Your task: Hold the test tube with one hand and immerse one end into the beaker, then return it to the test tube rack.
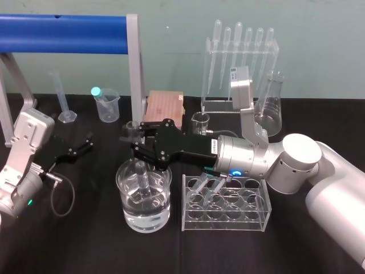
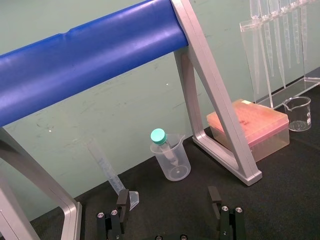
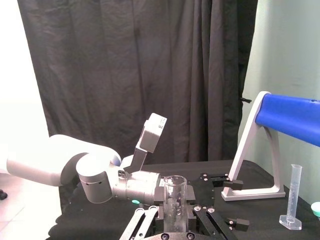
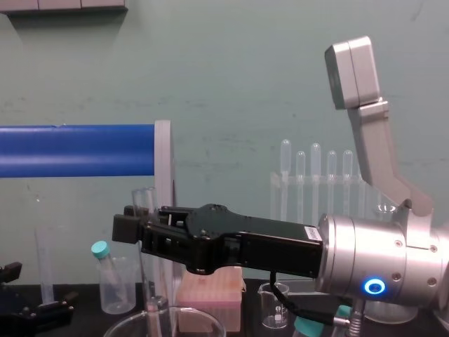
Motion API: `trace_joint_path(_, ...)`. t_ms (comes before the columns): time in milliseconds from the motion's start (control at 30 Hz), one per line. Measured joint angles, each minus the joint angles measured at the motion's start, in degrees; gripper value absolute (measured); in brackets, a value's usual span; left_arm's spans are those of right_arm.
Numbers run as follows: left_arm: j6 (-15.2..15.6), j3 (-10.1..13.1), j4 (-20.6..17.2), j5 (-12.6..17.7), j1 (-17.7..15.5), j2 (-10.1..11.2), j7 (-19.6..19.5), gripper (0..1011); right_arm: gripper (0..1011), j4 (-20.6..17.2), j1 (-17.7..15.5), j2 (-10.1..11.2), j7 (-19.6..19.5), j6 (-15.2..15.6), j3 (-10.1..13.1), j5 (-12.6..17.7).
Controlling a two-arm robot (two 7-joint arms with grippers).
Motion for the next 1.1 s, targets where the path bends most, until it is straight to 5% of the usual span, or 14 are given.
trace_joint_path(1100,0.0,0.0,0.0,0.0,0.0,0.0,0.0,1000,242,0.0,0.0,0.0,0.0,0.0,0.0,0.0)
